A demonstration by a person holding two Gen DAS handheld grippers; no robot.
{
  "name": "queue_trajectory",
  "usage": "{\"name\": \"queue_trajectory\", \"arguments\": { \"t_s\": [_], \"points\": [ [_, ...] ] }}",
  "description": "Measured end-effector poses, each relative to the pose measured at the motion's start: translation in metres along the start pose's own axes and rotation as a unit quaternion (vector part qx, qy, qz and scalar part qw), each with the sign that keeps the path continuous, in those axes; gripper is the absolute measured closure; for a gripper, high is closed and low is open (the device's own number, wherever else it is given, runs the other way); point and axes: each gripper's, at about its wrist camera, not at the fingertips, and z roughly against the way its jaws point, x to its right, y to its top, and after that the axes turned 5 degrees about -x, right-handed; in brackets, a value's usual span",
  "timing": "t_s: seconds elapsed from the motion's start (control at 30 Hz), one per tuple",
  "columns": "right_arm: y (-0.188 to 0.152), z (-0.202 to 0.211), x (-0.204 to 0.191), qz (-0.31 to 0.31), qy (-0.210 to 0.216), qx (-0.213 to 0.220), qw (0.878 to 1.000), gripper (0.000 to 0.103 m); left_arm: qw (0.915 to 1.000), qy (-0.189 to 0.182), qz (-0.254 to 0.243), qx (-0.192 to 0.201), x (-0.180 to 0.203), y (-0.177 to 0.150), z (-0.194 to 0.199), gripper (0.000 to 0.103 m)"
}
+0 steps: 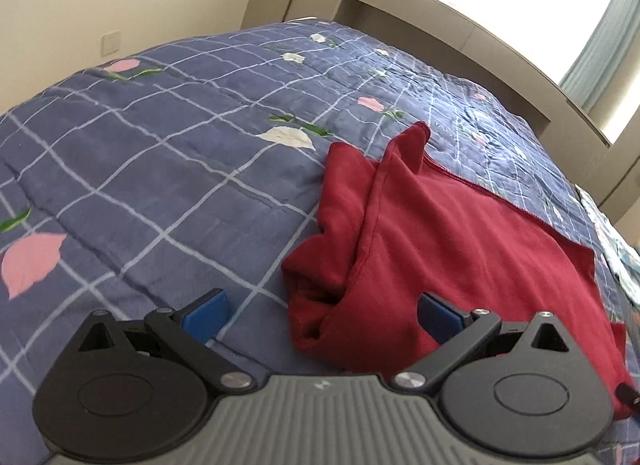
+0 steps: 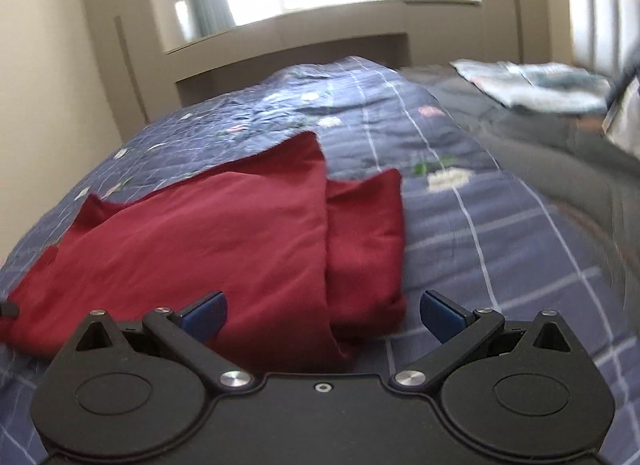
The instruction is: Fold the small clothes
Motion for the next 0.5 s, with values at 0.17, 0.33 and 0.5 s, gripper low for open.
{"name": "queue_trajectory", "arguments": {
  "t_s": [0.17,0.33,0.5],
  "points": [
    [-0.008,-0.008,0.000,0.000,-0.022,-0.005,1.000,0.001,0.9997,0.023,-0.001,0.003,0.012,-0.003,0.003,0.000],
    [-0.009,-0.010,0.002,0.001,-0.023,-0.002,1.000,0.000,0.9990,0.042,-0.007,0.011,0.022,-0.008,-0.001,0.000],
    [-0.010,-0.004,0.000,0.003,-0.030,0.018,0.999,0.001,0.9983,0.052,-0.018,0.021,0.026,-0.012,-0.005,0.000]
  ]
}}
